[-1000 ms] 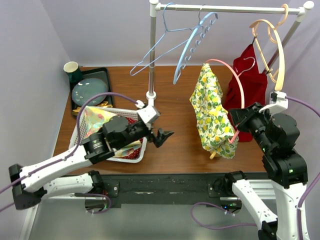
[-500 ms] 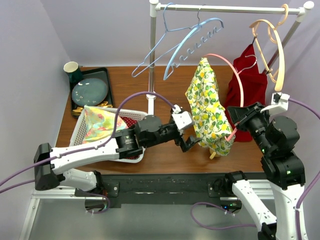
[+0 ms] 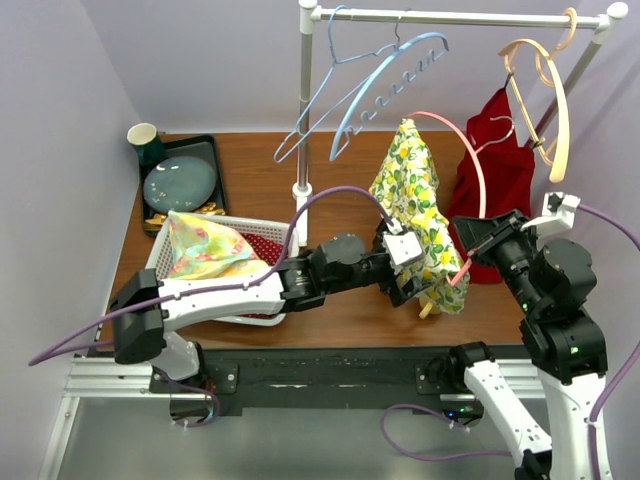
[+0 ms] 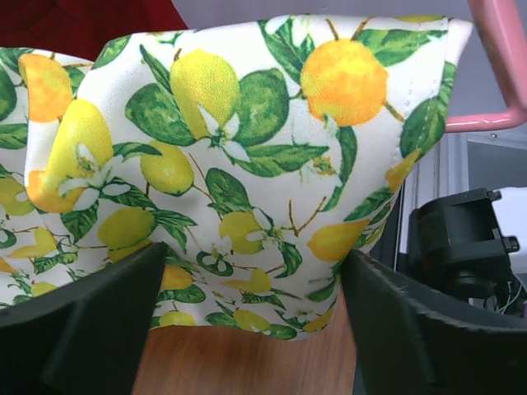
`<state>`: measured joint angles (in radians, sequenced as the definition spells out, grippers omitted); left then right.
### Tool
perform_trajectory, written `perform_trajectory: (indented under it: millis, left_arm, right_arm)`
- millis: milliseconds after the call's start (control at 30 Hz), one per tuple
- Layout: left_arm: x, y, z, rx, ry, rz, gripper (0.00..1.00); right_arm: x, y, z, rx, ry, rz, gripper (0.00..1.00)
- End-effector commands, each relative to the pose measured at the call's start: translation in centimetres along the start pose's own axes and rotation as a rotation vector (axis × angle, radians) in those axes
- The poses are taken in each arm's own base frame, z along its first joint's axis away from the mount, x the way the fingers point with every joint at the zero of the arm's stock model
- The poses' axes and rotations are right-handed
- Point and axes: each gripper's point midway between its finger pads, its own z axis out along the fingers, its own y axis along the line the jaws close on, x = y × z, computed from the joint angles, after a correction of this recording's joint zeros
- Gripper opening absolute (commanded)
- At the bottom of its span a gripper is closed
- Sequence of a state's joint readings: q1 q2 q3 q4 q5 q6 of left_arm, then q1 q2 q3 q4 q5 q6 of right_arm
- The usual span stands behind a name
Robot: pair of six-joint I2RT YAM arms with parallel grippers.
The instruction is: Remove the skirt from the hanger
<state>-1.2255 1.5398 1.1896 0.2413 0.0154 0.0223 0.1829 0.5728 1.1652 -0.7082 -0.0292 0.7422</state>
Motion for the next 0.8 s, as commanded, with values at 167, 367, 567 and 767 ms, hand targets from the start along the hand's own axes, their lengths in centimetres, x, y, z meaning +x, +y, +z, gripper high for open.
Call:
perform_trajectory:
  millis: [167,367,567,767]
  left_arm:
    - [-4.6,2.0,-0.7,-0.112,-0.109,0.029,0.00]
    - [-7.5,4.1,-5.6,-0.226,-0.138,0.018,0.00]
    - [-12.5,6.6,-12.6,-0.368,-0.228,-0.001,0.00]
    - [-18.0,8.1,-19.9,-0.444,-0.360,-0.013,0.00]
  right_arm:
    - [-2.9,2.9,-0.4,-0.126,-0.129,0.013,0.00]
    - [-2.8,1.5,0.4,-0.074,-0.145,-0.002,0.00]
    - [-2.7,0.1,0.9,-0.024,-0.166,-0.031,0.00]
    - [-2.7,-0.7,1.5,0.015,-0.170,-0.048,0.00]
